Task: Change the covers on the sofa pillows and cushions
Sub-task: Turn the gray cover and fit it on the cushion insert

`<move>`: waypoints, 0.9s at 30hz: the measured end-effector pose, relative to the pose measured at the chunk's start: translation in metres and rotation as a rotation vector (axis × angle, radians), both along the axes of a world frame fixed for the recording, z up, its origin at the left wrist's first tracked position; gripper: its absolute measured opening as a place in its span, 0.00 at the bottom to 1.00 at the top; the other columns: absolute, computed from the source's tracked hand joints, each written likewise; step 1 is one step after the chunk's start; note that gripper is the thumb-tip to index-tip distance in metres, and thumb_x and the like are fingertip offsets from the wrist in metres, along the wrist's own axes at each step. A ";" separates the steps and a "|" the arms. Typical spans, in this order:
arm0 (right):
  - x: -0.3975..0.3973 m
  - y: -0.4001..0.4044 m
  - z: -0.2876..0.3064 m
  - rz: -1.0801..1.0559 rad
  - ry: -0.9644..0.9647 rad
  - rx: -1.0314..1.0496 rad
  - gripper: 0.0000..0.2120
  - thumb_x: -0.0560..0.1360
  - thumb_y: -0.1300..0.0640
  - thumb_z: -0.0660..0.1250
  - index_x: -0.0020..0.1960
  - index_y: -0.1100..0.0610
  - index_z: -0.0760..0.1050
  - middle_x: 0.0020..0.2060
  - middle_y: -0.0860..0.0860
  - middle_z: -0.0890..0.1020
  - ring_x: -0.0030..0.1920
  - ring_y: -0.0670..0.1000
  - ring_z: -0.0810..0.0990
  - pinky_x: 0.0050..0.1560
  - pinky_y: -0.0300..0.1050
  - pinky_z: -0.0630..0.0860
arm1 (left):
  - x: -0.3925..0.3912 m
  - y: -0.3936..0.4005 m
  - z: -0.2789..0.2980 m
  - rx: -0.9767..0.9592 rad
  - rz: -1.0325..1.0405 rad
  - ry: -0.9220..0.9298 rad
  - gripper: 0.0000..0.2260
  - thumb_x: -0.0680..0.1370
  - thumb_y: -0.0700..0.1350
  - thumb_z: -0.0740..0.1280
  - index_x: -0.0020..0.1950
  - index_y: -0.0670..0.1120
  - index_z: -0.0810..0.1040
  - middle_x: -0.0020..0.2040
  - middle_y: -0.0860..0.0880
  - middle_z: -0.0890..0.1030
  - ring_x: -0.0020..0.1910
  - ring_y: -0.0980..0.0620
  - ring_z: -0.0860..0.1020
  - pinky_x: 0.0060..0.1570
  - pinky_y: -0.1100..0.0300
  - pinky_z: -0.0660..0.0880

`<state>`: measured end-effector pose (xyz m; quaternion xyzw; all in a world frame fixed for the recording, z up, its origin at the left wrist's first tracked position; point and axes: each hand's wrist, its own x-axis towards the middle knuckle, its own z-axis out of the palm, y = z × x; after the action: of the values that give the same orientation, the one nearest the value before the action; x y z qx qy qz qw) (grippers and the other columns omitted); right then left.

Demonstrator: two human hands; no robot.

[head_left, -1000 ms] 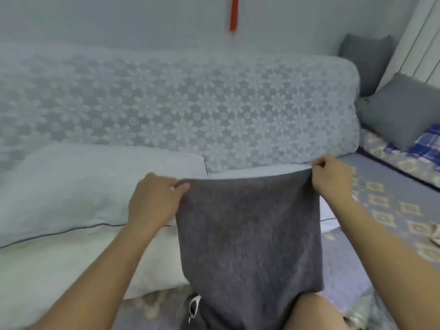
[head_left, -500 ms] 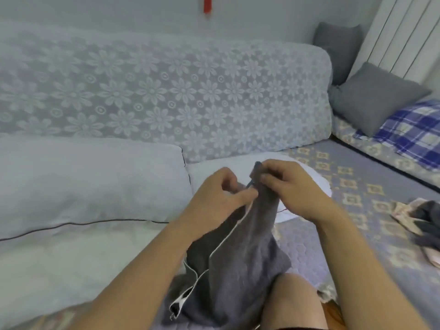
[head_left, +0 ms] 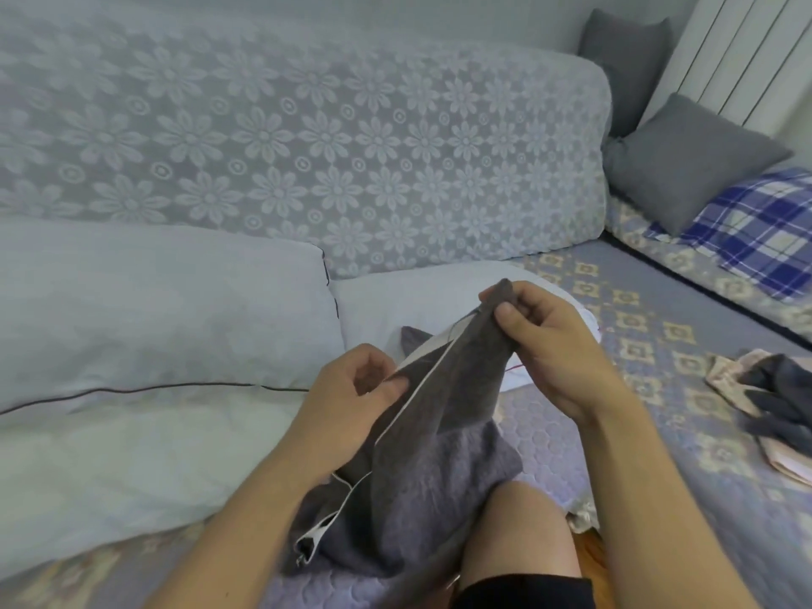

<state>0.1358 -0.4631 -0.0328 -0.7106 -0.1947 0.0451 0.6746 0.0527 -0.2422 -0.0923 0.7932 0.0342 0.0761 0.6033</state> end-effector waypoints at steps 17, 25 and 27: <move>0.098 -0.045 -0.070 -0.668 0.258 -0.386 0.12 0.77 0.66 0.64 0.59 0.60 0.77 0.52 0.56 0.79 0.45 0.55 0.75 0.42 0.44 0.72 | -0.012 0.055 -0.080 0.181 0.358 0.322 0.11 0.73 0.33 0.63 0.37 0.46 0.80 0.37 0.48 0.82 0.40 0.46 0.79 0.37 0.57 0.70; 0.041 -0.003 -0.187 -0.342 0.405 -0.653 0.20 0.78 0.63 0.65 0.69 0.59 0.71 0.63 0.57 0.76 0.60 0.56 0.76 0.59 0.51 0.75 | -0.074 0.149 -0.068 0.860 0.712 0.511 0.15 0.73 0.36 0.63 0.57 0.49 0.78 0.54 0.41 0.77 0.52 0.36 0.77 0.46 0.48 0.73; 0.051 0.005 -0.189 -0.431 0.259 -0.736 0.25 0.77 0.60 0.66 0.73 0.59 0.67 0.68 0.59 0.73 0.66 0.60 0.73 0.65 0.53 0.72 | -0.083 0.147 -0.081 0.976 0.625 0.619 0.20 0.74 0.40 0.67 0.65 0.50 0.76 0.59 0.41 0.74 0.59 0.36 0.72 0.53 0.45 0.73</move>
<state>0.1868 -0.4582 -0.2218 -0.9162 0.0730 0.0586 0.3897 -0.0300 -0.0950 -0.1734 0.9138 0.3964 0.0227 0.0861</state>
